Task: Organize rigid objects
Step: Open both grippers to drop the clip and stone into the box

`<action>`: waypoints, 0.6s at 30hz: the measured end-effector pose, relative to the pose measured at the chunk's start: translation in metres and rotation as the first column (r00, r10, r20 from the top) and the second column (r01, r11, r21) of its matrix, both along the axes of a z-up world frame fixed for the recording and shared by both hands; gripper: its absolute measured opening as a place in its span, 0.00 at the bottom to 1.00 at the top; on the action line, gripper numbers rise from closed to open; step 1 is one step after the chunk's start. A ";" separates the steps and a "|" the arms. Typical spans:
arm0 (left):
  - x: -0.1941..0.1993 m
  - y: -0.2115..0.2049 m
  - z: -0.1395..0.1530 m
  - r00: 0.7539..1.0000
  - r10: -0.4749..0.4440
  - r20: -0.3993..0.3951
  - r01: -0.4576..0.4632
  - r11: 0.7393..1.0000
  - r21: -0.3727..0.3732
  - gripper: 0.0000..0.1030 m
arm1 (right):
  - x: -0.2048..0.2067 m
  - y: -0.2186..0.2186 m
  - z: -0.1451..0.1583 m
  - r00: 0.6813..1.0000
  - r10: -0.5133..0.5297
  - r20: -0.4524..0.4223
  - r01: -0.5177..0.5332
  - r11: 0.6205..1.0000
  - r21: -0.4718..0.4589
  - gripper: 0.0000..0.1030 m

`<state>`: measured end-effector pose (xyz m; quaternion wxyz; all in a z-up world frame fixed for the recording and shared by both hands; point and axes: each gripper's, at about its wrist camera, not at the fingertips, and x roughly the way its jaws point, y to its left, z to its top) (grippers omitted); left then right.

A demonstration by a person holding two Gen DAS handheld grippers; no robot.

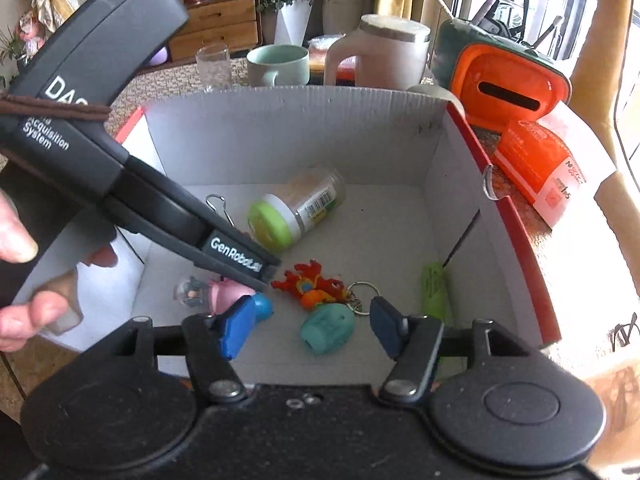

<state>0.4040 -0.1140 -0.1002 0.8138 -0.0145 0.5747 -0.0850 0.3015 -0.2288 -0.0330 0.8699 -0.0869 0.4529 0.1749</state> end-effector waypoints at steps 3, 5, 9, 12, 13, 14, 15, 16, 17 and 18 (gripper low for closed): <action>-0.008 0.001 0.009 0.999 -0.003 0.038 0.004 1.000 -0.018 0.63 | -0.008 -0.001 0.006 1.000 -0.003 0.020 0.003 1.000 0.014 0.61; -0.014 0.001 0.015 0.999 -0.004 0.053 0.005 1.000 -0.027 0.63 | -0.013 -0.002 0.010 0.999 -0.013 0.030 0.012 0.999 0.030 0.62; -0.032 0.002 0.031 0.995 -0.014 0.103 0.017 0.999 -0.027 0.63 | -0.024 -0.003 0.022 0.998 -0.038 0.053 0.034 0.997 0.067 0.68; -0.050 0.006 0.045 0.989 -0.026 0.146 0.031 0.999 -0.029 0.63 | -0.036 0.000 0.031 0.997 -0.034 0.073 0.029 0.997 0.076 0.71; -0.054 0.007 0.046 0.987 -0.026 0.157 0.031 0.999 -0.031 0.63 | -0.041 0.002 0.034 0.996 -0.030 0.082 0.024 0.997 0.079 0.74; -0.060 0.009 0.050 0.985 -0.023 0.170 0.029 0.999 -0.032 0.63 | -0.045 0.003 0.037 0.996 -0.029 0.088 0.021 0.996 0.082 0.75; -0.064 0.010 0.052 0.983 -0.019 0.183 0.026 0.999 -0.035 0.63 | -0.050 0.004 0.039 0.995 -0.029 0.093 0.020 0.996 0.088 0.76; -0.070 0.014 0.057 0.980 -0.015 0.200 0.024 0.999 -0.041 0.63 | -0.054 0.005 0.042 0.995 -0.027 0.098 0.018 0.995 0.095 0.77; -0.077 0.017 0.062 0.976 -0.010 0.216 0.020 0.999 -0.046 0.63 | -0.059 0.005 0.045 0.994 -0.025 0.106 0.014 0.995 0.102 0.80; -0.084 0.021 0.067 0.972 -0.004 0.233 0.016 0.999 -0.048 0.63 | -0.064 0.006 0.048 0.993 -0.026 0.115 0.013 0.994 0.110 0.81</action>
